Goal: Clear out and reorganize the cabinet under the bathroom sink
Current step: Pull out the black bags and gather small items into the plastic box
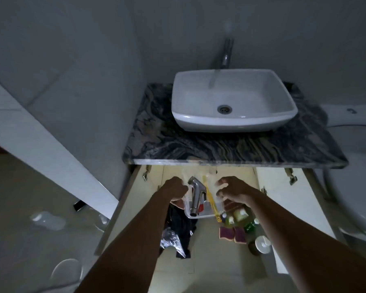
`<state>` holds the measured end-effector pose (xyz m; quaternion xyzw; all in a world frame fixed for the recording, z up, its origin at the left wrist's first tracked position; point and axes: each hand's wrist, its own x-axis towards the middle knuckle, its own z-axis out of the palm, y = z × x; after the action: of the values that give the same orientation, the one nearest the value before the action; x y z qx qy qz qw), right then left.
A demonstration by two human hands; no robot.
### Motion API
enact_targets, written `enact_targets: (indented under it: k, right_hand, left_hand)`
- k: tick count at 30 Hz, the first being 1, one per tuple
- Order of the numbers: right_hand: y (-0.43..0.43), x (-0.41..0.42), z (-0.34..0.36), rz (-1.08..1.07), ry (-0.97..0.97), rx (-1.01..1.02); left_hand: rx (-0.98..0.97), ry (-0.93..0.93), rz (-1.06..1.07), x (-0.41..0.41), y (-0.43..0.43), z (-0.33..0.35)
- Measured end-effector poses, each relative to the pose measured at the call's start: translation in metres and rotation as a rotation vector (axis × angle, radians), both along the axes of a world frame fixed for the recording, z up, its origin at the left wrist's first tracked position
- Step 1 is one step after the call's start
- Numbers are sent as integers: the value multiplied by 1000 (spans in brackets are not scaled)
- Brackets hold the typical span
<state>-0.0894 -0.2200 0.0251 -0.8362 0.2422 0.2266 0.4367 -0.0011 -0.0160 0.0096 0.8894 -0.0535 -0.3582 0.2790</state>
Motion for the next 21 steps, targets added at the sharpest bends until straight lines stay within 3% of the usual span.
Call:
enact_targets:
  k: [6,13,21]
  right_hand:
    - [48,48,49,-19,-26,165]
    - [99,133,67,-159,-171,295]
    - [121,251,57,-312,-242,297]
  left_hand:
    - [-94,42,170,39,50,61]
    - [-78,-196,365,117,79,87]
    - [-43,-266,505,211,67,95]
